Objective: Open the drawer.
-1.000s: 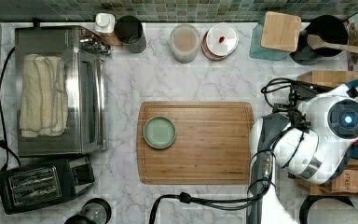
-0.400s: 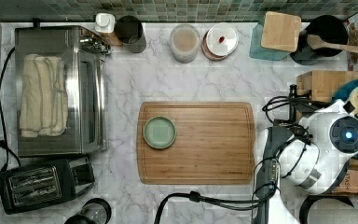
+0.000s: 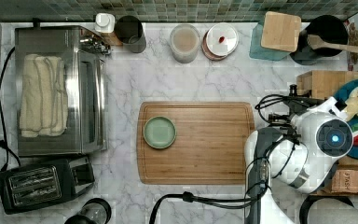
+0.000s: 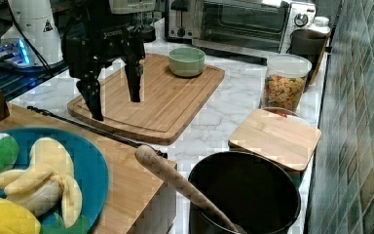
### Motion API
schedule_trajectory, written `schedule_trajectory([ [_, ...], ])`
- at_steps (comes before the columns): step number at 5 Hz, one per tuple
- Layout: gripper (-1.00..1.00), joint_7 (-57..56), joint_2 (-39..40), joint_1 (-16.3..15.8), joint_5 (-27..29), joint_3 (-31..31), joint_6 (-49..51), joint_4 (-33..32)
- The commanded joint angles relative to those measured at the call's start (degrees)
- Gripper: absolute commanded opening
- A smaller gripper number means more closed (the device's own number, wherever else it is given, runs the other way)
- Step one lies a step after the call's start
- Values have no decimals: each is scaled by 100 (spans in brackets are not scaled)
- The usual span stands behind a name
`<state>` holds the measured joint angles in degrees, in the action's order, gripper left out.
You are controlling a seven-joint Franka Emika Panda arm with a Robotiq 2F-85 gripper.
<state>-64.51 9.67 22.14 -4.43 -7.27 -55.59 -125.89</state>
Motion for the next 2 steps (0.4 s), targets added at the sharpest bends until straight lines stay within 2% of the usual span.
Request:
schedule_trajectory([
  [1, 100, 424, 170, -51, -216, -85, -427, -333],
  [2, 100, 384, 322, -20, -126, -131, -585, -388],
])
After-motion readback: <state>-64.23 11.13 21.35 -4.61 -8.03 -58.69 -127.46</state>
